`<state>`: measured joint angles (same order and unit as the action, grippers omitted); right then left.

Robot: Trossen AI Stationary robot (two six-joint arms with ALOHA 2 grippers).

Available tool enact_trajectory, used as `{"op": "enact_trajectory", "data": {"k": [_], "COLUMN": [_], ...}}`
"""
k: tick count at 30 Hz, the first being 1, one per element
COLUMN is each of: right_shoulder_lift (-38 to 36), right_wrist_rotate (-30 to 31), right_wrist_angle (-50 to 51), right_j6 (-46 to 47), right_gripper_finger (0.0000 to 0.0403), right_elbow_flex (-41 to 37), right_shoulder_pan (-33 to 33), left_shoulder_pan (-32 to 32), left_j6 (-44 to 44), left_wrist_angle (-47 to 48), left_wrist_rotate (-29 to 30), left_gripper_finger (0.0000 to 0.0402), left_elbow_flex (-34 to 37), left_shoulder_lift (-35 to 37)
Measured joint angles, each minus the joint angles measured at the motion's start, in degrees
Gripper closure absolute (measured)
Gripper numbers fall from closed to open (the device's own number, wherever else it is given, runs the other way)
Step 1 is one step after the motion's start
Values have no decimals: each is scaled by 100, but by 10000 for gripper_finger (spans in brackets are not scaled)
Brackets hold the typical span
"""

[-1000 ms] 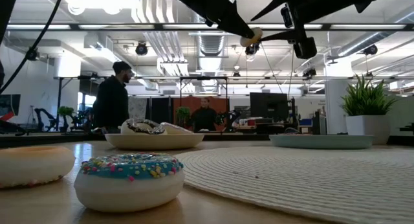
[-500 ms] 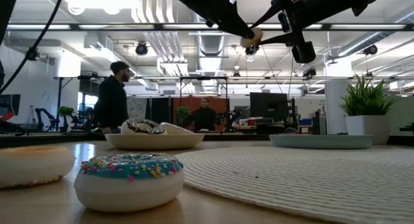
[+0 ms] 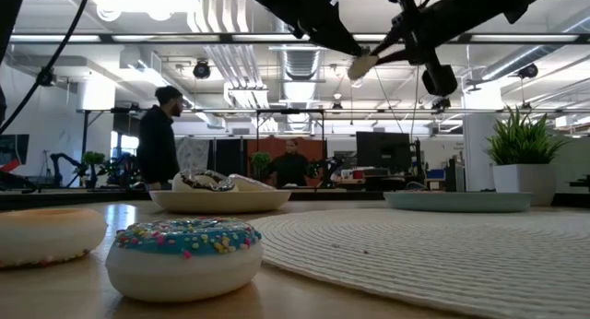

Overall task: Pick & Place donuts
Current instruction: Put the small yellow donut on the blue plate

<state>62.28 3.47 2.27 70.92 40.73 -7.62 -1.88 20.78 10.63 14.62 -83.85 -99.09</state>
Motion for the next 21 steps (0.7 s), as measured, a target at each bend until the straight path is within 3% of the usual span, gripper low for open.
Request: {"op": "enact_trajectory", "data": {"k": [6,13,21], "right_shoulder_lift": [-57,-68,92], "right_wrist_rotate": [151,52,-733], "right_wrist_angle": [1054,2723,2339], "right_j6": [54,-55,-341], "right_gripper_finger": [385,385,385], "right_elbow_flex": [-2,-72,-721], "right_shoulder_pan": [-168,-661,-1462], "left_shoulder_pan": [3,-3,-3], "left_j6": [-13,-486,-892], "left_wrist_angle": [174,797,865], "left_wrist_rotate": [737,721,692], "left_gripper_finger": [269,255,255], "left_elbow_flex": [33,69,275], "left_shoulder_lift": [2,4,9]}}
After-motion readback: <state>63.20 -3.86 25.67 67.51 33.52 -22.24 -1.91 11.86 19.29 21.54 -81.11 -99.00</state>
